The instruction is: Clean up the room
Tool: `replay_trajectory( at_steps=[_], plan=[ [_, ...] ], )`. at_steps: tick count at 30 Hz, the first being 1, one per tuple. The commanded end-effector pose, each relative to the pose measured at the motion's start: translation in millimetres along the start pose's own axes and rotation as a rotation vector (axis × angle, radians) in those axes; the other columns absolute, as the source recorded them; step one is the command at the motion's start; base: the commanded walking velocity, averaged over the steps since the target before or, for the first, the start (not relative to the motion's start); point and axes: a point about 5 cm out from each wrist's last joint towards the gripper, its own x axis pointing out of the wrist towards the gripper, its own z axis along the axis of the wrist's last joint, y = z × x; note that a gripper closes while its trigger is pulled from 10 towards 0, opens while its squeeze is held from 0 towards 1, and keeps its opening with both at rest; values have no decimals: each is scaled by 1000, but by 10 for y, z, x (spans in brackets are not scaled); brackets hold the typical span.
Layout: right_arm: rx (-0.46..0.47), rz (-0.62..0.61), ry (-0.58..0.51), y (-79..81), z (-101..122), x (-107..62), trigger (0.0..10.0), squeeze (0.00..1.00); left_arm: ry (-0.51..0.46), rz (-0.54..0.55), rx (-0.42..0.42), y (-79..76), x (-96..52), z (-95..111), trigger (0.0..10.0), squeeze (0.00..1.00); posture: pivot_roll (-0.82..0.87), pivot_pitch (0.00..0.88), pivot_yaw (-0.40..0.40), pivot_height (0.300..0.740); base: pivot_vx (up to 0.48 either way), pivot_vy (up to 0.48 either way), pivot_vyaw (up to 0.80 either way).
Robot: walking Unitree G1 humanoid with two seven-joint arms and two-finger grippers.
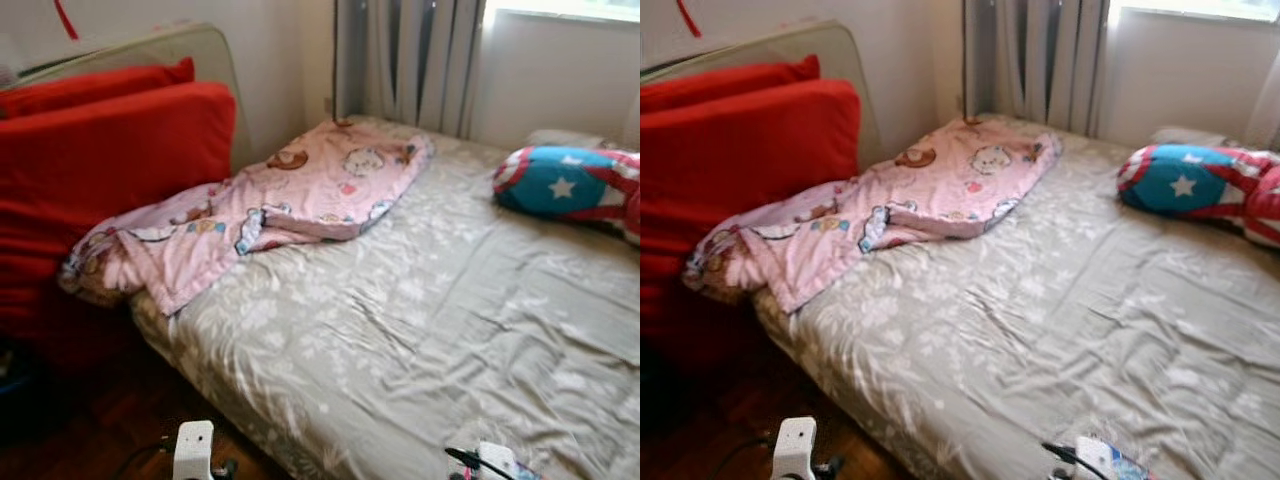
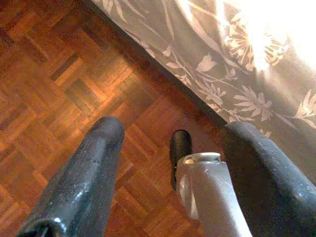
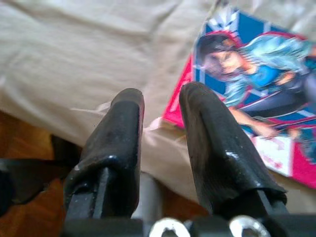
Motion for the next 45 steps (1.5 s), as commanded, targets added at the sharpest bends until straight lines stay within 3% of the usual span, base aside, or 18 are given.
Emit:
replay_trajectory(
  at_steps=[1,8,15,20,27,29,33,40,45],
  plan=[
    [20,11,14,23,-45,-6,10000,0,6,2,28,8,-1,-6,10000,0,11,0,-15,731,0,0,0],
    [20,6,20,20,-64,-11,10000,0,12,-1,34,8,-3,-17,10000,0,12,0,-16,731,0,0,0],
    [21,22,20,230,-33,26,10000,0,29,-1,40,32,-13,-59,10000,0,14,0,-15,731,0,78,0],
    [20,21,22,240,-18,32,10000,0,35,-1,42,38,-17,-75,10000,0,17,0,-17,731,0,280,0],
    [24,4,32,38,-75,-7,10000,0,44,-1,44,18,-19,-98,10000,0,23,0,-20,731,0,-55,0],
    [25,-4,39,-71,-139,-45,10000,0,47,-1,45,14,-21,-107,10000,0,23,0,-18,731,0,388,0],
    [26,-9,42,-138,-173,-68,10000,0,49,-1,46,15,-23,-113,10000,0,23,0,-19,731,0,388,0],
    [29,-9,45,-162,-210,-86,10000,0,51,-2,48,13,-24,-120,10000,0,26,0,-19,731,0,386,0],
    [25,-4,47,-92,-190,-64,10000,0,52,-3,49,13,-24,-122,10000,0,24,0,-19,731,0,387,0]
  ],
)
